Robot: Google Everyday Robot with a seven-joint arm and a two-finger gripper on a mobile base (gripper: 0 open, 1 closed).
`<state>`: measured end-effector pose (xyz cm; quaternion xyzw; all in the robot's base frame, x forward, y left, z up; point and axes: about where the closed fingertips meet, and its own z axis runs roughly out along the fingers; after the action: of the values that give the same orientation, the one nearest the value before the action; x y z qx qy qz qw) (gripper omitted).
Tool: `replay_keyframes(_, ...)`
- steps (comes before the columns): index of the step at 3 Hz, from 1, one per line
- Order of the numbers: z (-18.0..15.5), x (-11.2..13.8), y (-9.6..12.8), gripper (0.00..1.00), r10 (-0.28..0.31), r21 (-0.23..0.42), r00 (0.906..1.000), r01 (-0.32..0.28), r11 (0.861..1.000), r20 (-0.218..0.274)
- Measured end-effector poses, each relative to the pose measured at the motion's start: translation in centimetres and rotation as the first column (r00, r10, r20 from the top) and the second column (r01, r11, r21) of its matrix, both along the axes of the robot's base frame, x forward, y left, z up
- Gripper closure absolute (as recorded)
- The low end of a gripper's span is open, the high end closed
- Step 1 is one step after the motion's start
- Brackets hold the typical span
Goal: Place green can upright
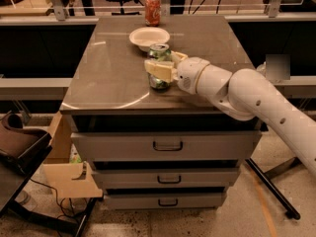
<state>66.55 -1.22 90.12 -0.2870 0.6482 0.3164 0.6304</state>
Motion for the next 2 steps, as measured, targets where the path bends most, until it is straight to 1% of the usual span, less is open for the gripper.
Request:
replay_keyframes(1,-1.33,0.04,-0.16,0.97,-0.007,0.001,0.9999,0.007,1.0,-0.011)
replay_keyframes(2,-1.26,0.04,-0.15,0.74,-0.007,0.001,0.9999,0.007,1.0,-0.011)
